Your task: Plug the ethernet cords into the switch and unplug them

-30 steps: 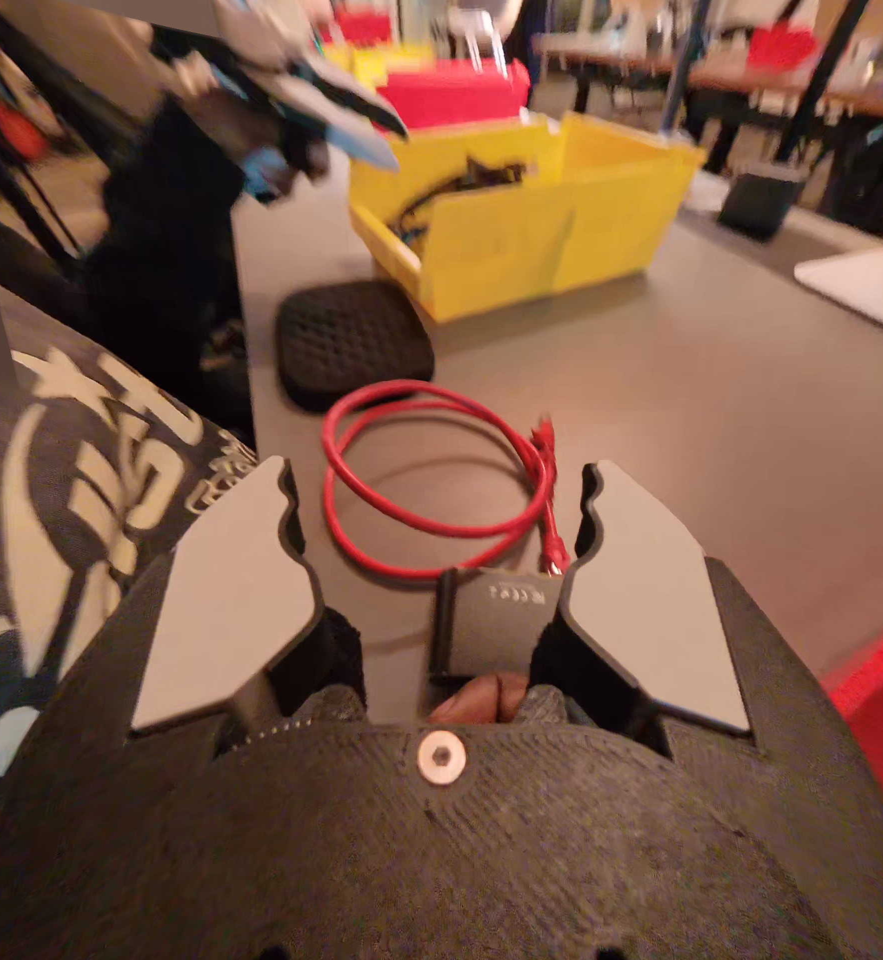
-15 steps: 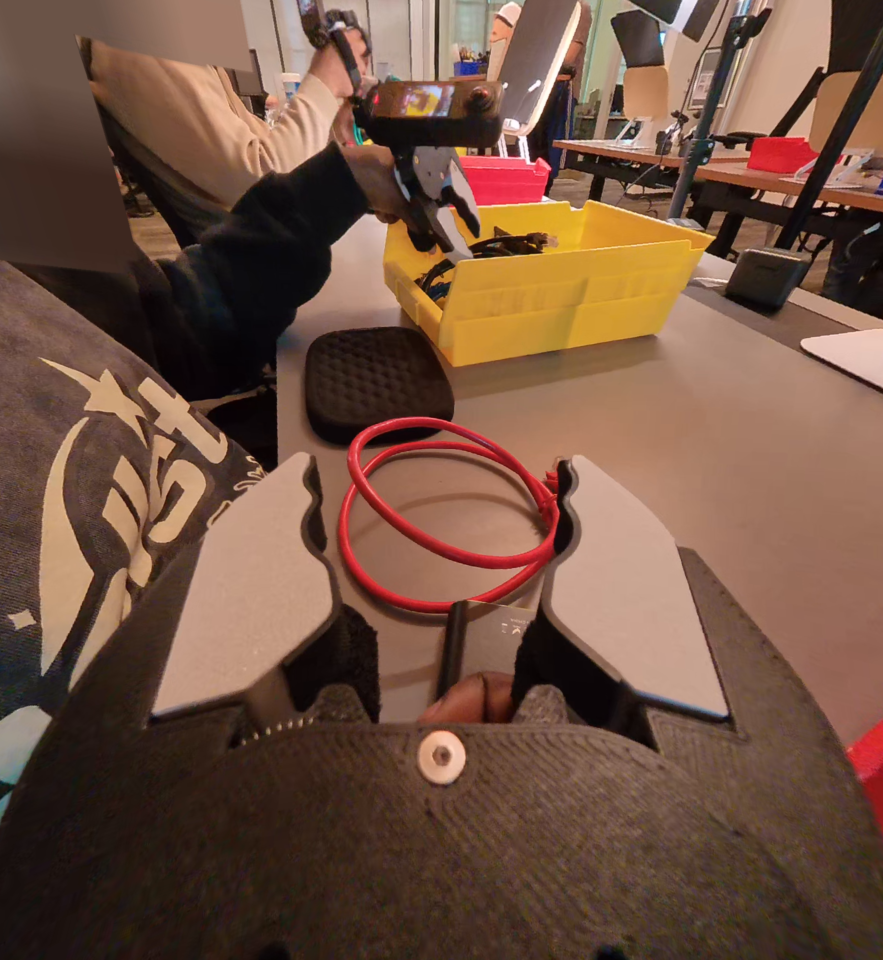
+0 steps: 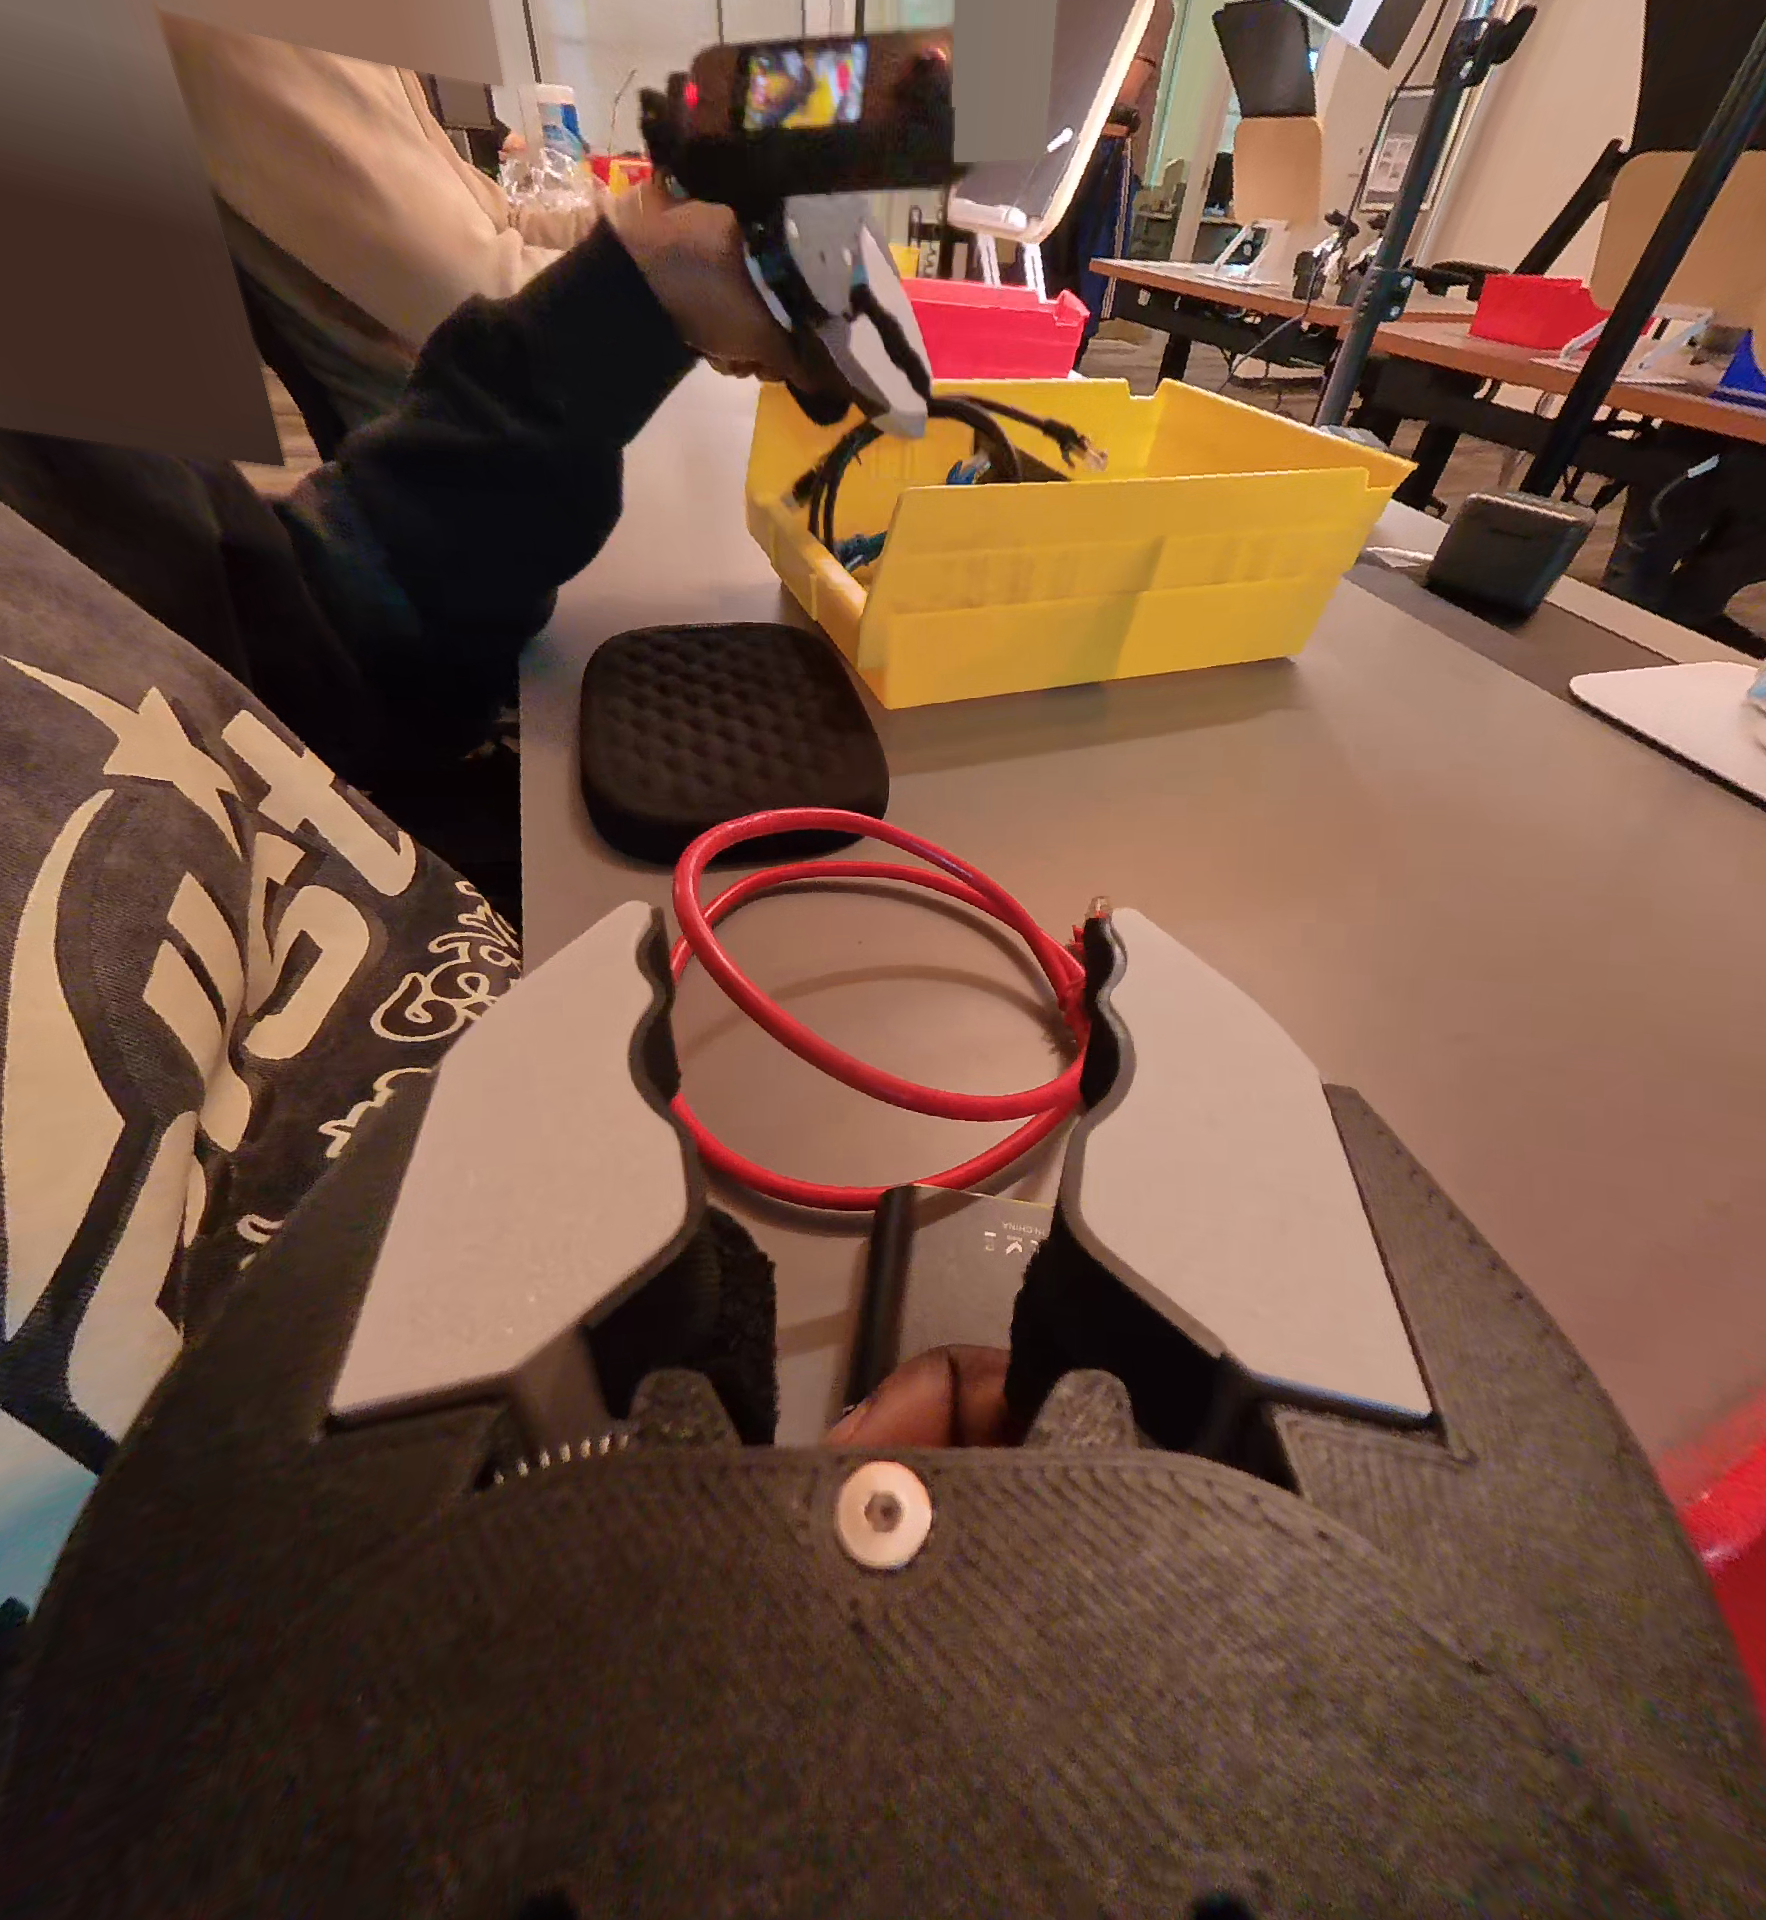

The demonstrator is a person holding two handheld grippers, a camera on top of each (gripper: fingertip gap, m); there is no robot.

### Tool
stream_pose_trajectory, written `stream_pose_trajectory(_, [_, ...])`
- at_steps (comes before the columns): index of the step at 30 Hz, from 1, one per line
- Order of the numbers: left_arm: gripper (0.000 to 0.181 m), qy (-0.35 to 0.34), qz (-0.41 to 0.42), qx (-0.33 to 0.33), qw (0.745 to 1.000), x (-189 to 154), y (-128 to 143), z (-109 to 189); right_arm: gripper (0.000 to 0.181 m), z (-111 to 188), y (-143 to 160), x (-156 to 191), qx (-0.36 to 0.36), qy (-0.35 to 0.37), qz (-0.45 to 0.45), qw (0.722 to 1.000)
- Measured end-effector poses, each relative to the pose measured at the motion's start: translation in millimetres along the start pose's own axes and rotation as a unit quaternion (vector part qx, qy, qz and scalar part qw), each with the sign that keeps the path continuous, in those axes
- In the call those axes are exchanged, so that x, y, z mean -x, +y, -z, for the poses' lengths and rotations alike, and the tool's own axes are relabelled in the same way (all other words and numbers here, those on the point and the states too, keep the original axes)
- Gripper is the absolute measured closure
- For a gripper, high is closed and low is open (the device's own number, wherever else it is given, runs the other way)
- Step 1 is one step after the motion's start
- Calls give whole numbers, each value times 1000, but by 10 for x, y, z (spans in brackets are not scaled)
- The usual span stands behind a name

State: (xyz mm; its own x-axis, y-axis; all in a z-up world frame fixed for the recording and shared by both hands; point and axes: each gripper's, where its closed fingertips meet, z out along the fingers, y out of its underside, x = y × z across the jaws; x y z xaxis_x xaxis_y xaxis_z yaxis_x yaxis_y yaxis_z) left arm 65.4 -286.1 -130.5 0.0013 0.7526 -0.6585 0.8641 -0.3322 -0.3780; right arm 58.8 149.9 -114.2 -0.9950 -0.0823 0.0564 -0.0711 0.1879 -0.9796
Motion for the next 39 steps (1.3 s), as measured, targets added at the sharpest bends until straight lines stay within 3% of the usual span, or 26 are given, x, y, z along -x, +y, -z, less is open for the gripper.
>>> stream_pose_trajectory(4, [169, -98, 27, -115, 988, 254, -270, 520, 107, 2, -35, -3, -16, 4, 5, 1000])
stream_pose_trajectory(8, [169, -212, 0, -297, 931, 295, -719, 1306, 107, -5, -79, -4, -43, 9, 12, 999])
stream_pose_trajectory(10, [170, -237, -22, -365, 900, 95, -906, 1635, 107, -3, -152, -12, -80, 19, 26, 996])
stream_pose_trajectory(13, [170, -252, -76, -434, 862, -412, -1121, 1994, 113, 91, -400, 1, -194, 48, 75, 977])
stream_pose_trajectory(16, [170, -253, -148, -487, 823, -1004, -1273, 2250, 119, 206, -567, 60, -248, 116, 206, 940])
stream_pose_trajectory(19, [170, -243, -213, -518, 792, -1453, -1348, 2415, 126, 239, -632, 180, -215, 198, 399, 869])
stream_pose_trajectory(21, [170, -221, -237, -536, 780, -1650, -1372, 2502, 128, 250, -680, 237, -199, 236, 478, 823])
stream_pose_trajectory(29, [170, -123, -271, -568, 768, -2047, -1355, 2634, 128, 131, -664, 303, -112, 283, 647, 699])
stream_pose_trajectory(33, [170, -97, -283, -574, 763, -2143, -1348, 2652, 143, 105, -665, 289, -93, 289, 672, 676])
stream_pose_trajectory(36, [170, -83, -285, -577, 761, -2184, -1352, 2661, 165, 94, -666, 315, -89, 283, 681, 670])
stream_pose_trajectory(39, [170, -60, -282, -584, 759, -2199, -1351, 2659, 167, 92, -644, 279, -74, 275, 657, 698])
